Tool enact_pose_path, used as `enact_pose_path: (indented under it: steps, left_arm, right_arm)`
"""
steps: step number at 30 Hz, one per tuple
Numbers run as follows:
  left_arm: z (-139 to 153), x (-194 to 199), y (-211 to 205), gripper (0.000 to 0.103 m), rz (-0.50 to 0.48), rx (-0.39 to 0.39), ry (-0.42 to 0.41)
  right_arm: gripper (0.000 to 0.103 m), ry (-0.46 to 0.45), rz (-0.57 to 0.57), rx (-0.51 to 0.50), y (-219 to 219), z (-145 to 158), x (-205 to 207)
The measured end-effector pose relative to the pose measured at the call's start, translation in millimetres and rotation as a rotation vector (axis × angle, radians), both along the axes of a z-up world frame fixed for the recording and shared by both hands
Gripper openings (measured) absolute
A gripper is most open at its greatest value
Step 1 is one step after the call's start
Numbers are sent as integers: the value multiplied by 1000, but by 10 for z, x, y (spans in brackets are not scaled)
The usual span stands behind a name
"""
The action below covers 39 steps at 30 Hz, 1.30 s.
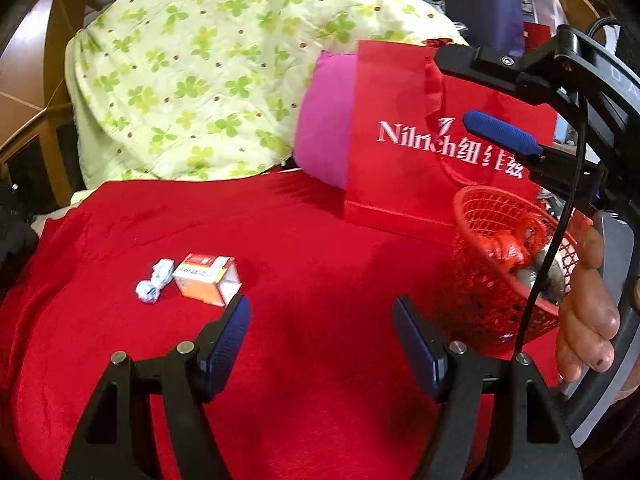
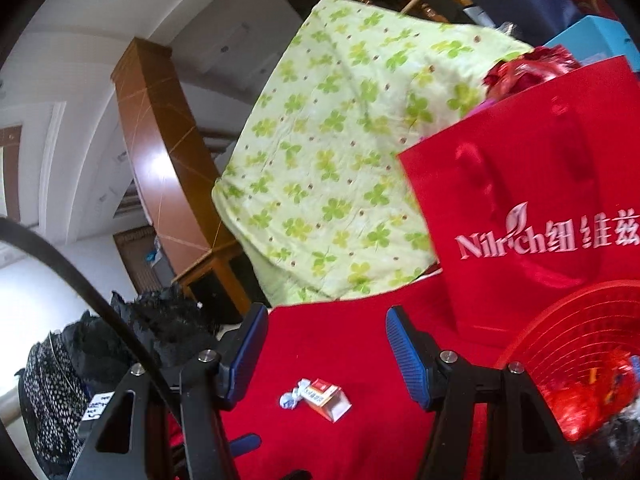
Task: Collect trash
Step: 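Move both tools back over the remaining tissue and box, then lower both open tools toward the white tissue and medicine box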
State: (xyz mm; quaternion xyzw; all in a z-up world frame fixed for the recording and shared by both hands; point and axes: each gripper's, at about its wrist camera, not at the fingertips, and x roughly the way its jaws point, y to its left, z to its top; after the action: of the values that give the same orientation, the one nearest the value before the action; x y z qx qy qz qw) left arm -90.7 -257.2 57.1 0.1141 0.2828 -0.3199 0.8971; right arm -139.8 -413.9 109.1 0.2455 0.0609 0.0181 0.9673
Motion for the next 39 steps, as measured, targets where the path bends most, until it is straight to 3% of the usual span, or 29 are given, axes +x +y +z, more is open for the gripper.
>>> enact_pose_path:
  steps: [8,22,34,39]
  left_arm:
    - [-314,199,387,74,62,52,53]
    - [-842,773,1189,74,251,117,152]
    - [-1098,1053,1369,74,313,129,177]
    - [-1074,1050,1381,74,311,117,176]
  right_arm:
    - [66,103,47,-29,226,-165,315]
    - [66,279,106,-66,499,-497,750]
    - [66,390,145,-132,736,-738,1008]
    - [66,427,151,-151,830,-837,1087]
